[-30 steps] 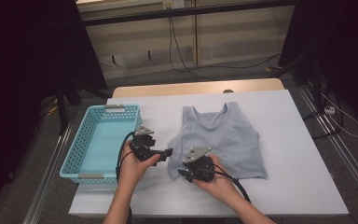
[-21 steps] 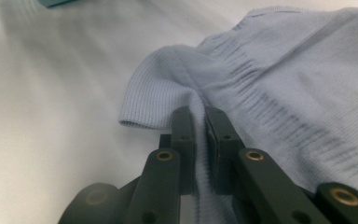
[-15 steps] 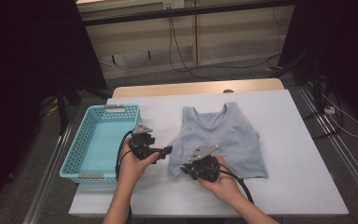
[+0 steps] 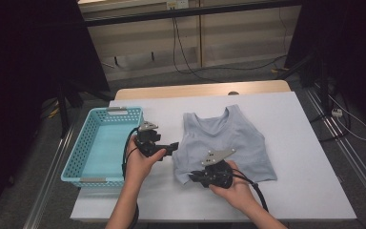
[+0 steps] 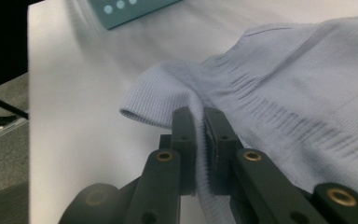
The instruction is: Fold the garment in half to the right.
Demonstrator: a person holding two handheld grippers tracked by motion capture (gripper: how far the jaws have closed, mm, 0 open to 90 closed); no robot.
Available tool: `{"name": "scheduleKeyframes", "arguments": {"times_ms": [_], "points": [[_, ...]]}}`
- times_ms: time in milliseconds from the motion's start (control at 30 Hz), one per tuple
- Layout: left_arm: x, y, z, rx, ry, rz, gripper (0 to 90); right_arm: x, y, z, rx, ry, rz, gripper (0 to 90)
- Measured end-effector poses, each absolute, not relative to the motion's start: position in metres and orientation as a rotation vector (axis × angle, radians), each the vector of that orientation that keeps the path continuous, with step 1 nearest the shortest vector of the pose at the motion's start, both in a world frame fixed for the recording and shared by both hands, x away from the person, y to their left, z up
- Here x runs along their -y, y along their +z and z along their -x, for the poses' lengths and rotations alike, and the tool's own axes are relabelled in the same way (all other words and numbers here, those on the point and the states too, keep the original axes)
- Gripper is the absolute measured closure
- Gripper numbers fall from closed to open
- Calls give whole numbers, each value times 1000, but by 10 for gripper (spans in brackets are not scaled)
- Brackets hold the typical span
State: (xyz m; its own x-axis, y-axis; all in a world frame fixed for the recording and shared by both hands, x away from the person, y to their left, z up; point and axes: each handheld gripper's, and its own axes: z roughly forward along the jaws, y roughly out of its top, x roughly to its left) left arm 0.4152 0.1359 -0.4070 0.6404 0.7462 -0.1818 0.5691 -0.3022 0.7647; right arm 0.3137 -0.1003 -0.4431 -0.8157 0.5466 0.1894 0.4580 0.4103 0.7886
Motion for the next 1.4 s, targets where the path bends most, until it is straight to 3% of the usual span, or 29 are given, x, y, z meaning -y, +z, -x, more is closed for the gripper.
{"name": "scheduleKeyframes", "arguments": {"times_ms": [1033,1300,1400], "points": [[-92,-450,-486,-1128,309,-2049,253,110,-432,-292,-2612,1473,-792,845],[-81,-457,-487,-1161,265,-2054,384,111,-433,-291,-2610,1482,-778,844],[-76,-456,-485,-1176,249,-2057,484,111,-432,-290,-2607,1482,-777,844]]}}
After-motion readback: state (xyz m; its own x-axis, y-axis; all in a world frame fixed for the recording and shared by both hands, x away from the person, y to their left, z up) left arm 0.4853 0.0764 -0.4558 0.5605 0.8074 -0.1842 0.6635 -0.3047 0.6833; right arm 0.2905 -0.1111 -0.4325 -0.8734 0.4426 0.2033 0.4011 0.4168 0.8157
